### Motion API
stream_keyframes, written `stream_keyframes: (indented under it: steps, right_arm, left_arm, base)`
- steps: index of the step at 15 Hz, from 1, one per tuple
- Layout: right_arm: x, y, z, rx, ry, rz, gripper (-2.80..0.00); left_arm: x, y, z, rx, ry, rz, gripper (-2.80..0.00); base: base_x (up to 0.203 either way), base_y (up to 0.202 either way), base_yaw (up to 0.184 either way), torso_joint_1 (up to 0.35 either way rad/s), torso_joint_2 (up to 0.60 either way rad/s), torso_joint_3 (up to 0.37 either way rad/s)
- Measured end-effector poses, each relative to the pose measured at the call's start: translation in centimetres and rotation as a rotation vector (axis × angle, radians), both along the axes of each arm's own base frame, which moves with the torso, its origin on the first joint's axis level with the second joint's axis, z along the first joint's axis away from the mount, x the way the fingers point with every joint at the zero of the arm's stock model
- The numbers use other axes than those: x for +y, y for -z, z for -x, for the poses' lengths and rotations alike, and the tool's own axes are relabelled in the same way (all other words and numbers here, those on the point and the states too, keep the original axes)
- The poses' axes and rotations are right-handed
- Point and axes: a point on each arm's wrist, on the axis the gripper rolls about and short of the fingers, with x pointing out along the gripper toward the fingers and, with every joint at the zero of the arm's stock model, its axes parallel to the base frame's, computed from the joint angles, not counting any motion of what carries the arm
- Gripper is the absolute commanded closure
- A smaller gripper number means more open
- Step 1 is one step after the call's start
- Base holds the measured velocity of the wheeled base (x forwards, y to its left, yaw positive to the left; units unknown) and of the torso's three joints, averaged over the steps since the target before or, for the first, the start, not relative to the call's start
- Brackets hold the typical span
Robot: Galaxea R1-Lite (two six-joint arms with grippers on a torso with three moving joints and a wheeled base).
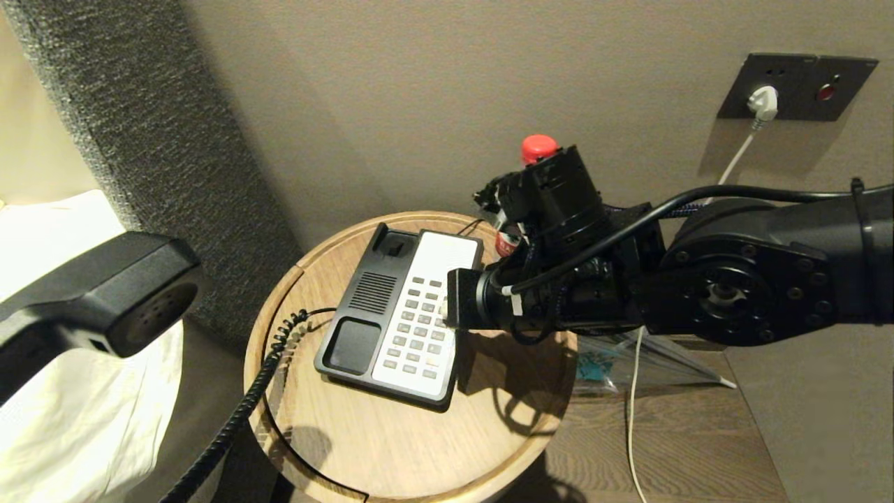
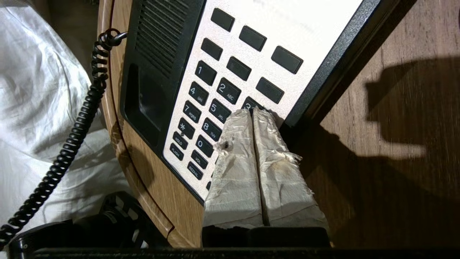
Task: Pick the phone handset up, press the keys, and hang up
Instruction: Dial the number
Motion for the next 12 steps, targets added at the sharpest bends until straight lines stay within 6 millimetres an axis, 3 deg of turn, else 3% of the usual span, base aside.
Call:
stream_keyframes:
  steps: [12]
  right_arm:
    - [-0.03,0.49,0.26,0.014,-0.006,0.013,0.00]
  left_arm:
    - [0.09,0.49,0.14,0.004,0.001,-0.001,0.00]
  base:
    - [0.000,0.000,0.000,0.000,0.00,0.000]
